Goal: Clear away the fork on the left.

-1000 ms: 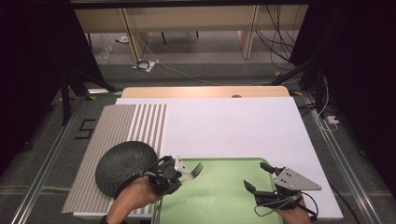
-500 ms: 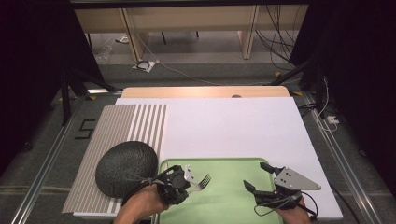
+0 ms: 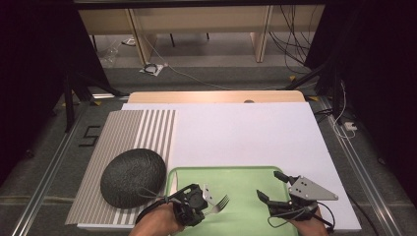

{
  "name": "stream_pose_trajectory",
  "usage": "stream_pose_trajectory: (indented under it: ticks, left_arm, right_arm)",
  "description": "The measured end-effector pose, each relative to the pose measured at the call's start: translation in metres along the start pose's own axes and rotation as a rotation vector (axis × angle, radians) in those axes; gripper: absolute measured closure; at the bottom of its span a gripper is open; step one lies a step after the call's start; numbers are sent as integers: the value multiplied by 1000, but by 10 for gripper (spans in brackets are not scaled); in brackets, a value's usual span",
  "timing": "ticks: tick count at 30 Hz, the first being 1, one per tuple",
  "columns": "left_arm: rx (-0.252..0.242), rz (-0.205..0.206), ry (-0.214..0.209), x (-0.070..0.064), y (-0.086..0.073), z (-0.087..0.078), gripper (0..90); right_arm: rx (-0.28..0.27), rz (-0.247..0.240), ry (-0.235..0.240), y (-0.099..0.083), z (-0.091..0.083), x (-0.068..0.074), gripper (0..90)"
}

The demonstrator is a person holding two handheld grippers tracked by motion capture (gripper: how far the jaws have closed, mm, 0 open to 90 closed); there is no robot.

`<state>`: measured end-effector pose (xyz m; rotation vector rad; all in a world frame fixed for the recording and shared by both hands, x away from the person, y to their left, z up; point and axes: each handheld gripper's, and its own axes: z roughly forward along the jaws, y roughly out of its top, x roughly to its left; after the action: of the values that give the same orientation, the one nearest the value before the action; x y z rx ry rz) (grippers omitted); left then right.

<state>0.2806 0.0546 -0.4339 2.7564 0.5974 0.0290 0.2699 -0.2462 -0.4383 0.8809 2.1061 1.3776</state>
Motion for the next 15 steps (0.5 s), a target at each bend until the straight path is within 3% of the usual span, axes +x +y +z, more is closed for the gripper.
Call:
stream_pose_trajectory:
  ticks: [15]
  left_arm:
    - [39, -3, -24, -5, -5, 16, 843]
  right_arm:
    - [-2, 0, 1, 0, 0, 1, 203]
